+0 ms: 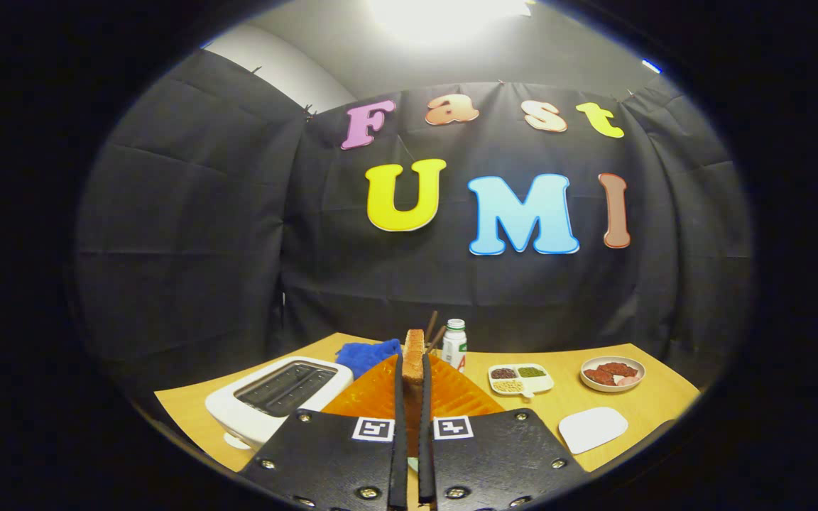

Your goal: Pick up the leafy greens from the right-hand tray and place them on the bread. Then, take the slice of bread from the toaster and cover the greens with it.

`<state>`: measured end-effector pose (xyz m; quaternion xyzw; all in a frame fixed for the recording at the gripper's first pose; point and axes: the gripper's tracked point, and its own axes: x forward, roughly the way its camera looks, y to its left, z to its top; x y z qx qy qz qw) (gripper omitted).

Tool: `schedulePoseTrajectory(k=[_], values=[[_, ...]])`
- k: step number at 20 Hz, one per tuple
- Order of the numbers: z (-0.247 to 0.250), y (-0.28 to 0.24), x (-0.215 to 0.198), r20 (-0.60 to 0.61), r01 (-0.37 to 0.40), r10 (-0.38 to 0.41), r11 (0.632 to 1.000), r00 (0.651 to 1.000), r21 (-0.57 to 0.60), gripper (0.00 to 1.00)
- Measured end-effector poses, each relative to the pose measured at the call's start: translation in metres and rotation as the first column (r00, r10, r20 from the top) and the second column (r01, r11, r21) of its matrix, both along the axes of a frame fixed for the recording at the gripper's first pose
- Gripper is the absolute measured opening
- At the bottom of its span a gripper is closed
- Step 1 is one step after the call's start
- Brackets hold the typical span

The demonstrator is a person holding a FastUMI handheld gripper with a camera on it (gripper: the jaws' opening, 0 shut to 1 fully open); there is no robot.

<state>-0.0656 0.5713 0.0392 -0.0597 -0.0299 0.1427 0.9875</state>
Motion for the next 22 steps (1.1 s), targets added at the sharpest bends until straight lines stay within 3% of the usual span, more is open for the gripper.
schedulePoseTrajectory(k=[7, 16, 22], values=[[-0.029, -0.047, 0.028, -0.050, 0.061, -0.061, 0.998, 0.997, 0.009, 0.06], [-0.065, -0.035, 0.046, -0.118, 0.030, -0.022, 0.997, 0.993, 0.066, 0.06], [-0.080, -0.022, 0.048, -0.088, 0.012, -0.003, 0.995, 0.996, 0.101, 0.06]])
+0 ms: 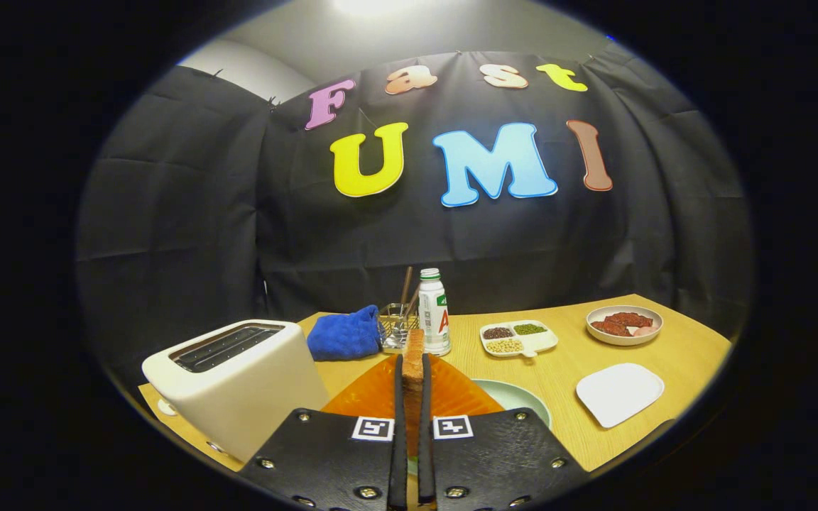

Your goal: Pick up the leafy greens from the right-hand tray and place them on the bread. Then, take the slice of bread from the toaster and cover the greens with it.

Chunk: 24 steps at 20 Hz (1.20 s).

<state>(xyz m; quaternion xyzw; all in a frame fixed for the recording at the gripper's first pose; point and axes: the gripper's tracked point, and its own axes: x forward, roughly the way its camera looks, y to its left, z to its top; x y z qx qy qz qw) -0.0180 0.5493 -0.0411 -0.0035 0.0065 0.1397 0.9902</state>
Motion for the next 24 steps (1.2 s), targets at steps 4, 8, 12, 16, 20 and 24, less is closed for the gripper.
schedulePoseTrajectory(k=[4, 8, 12, 16, 20, 24], values=[[-0.019, -0.004, 0.008, -0.031, 0.004, -0.003, 1.000, 1.000, 0.010, 0.06], [-0.028, -0.029, 0.015, -0.031, 0.075, -0.076, 0.997, 0.997, -0.013, 0.06], [-0.039, -0.051, 0.022, -0.056, 0.139, -0.144, 0.987, 0.988, -0.075, 0.06], [-0.053, -0.069, 0.028, -0.087, 0.174, -0.186, 0.976, 0.979, -0.133, 0.06], [-0.065, -0.078, 0.034, -0.156, 0.170, -0.188, 0.978, 0.970, -0.122, 0.08], [-0.066, -0.082, 0.034, -0.175, 0.157, -0.174, 0.982, 0.969, -0.103, 0.14]])
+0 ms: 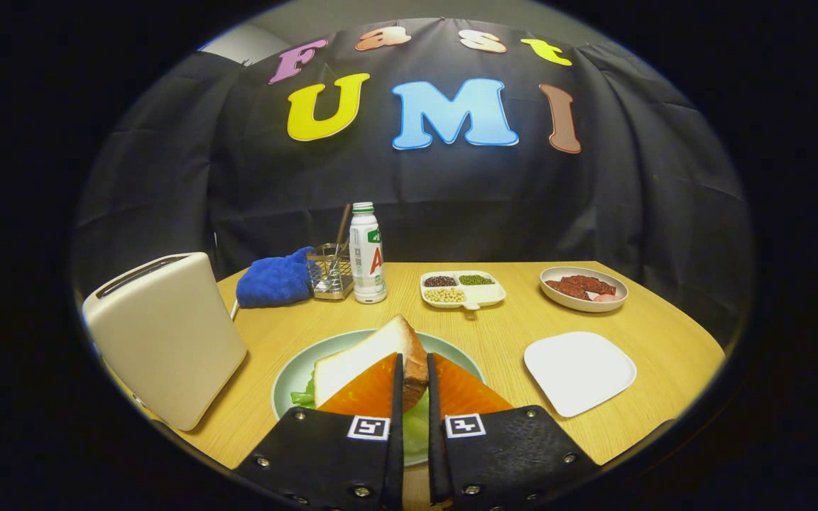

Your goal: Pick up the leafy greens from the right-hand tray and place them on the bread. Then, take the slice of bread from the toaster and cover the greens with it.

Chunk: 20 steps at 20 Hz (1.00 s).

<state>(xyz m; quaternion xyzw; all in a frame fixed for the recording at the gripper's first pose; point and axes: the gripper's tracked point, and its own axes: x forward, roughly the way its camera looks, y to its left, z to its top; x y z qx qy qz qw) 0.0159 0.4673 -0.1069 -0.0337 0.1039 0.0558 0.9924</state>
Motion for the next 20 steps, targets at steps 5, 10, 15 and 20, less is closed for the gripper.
schedulePoseTrajectory(k=[5, 10, 15, 20], values=[[0.007, -0.009, -0.002, 0.028, -0.004, 0.004, 1.000, 1.000, -0.003, 0.26], [0.042, -0.036, -0.012, 0.093, -0.024, 0.020, 0.999, 0.995, 0.049, 0.27], [0.099, -0.119, -0.033, 0.225, 0.011, -0.009, 1.000, 0.974, -0.008, 0.26], [0.134, -0.196, -0.046, 0.310, 0.014, -0.008, 1.000, 0.951, -0.020, 0.26]])
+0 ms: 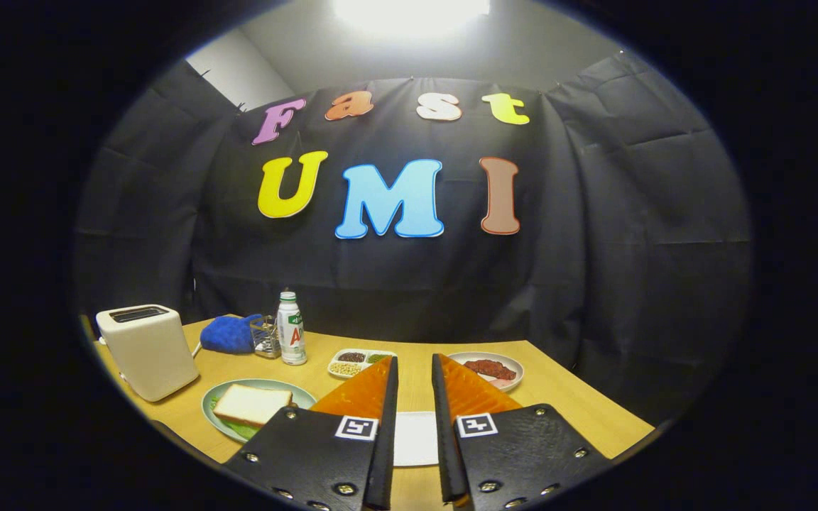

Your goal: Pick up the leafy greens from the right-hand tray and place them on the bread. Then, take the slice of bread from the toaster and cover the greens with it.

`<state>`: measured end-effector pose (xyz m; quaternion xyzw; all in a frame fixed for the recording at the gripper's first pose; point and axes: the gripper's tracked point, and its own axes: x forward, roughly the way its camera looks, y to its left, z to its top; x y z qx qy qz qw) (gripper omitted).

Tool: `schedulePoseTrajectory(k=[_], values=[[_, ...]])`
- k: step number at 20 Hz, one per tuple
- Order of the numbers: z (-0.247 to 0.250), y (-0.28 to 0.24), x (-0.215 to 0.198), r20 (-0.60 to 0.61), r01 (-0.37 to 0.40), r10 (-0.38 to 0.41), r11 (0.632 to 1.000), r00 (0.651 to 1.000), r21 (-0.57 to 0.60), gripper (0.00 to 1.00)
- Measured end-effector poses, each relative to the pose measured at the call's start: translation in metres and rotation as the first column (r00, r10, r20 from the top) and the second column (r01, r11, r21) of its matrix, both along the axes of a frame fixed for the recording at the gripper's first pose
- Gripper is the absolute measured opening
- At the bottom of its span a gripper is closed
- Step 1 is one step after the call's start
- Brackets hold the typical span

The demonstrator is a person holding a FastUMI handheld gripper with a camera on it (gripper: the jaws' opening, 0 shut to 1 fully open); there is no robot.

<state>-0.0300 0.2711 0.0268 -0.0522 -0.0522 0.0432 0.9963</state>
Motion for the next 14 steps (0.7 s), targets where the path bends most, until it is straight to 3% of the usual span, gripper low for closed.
schedulePoseTrajectory(k=[4, 9, 14], values=[[-0.005, -0.067, 0.009, -0.028, -0.037, 0.038, 0.998, 0.999, 0.049, 0.26], [-0.004, -0.182, 0.031, 0.010, 0.014, -0.014, 1.000, 1.000, -0.021, 0.26], [-0.011, -0.268, 0.044, 0.055, 0.030, -0.030, 1.000, 0.998, -0.009, 0.26]])
